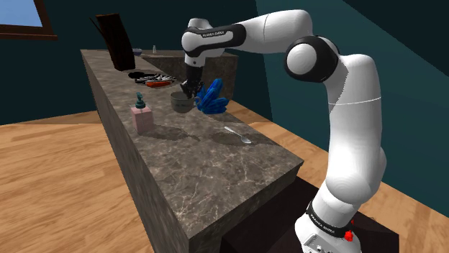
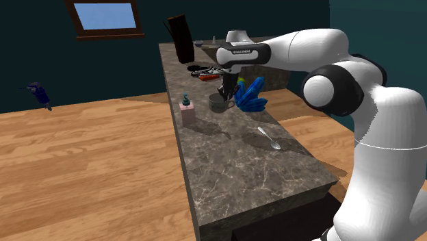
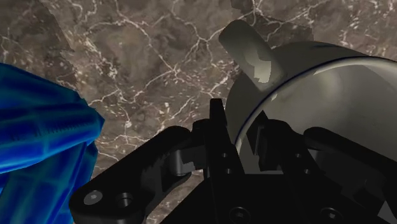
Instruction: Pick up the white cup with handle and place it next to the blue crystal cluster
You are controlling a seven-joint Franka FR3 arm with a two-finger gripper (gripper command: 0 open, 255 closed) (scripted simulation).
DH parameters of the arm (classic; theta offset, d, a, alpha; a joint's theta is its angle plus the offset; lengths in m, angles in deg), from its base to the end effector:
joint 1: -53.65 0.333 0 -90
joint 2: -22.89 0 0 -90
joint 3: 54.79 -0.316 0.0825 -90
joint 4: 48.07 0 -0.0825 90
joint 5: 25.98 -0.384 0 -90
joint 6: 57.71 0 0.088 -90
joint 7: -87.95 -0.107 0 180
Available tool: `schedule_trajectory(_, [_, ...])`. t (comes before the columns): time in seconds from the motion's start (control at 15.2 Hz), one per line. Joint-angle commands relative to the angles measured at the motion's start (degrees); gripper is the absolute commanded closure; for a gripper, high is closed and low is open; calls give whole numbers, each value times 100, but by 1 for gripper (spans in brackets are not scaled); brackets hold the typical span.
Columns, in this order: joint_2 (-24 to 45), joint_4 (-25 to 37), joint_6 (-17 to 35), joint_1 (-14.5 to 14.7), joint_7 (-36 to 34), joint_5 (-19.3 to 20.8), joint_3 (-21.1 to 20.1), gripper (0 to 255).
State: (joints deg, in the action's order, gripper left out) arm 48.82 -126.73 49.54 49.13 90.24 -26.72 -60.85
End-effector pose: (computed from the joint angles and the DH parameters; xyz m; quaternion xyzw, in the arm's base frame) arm 0.6973 0.0063 0.4629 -0.9989 -0.0258 -0.0246 0.0290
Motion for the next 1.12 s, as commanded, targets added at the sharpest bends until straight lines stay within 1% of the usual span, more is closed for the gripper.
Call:
schedule_trajectory(0.0, [13,-133,153,0,3,1,0,255])
schedule_trajectory(1.06, [298,-939,1242,-1,37,15,15,255])
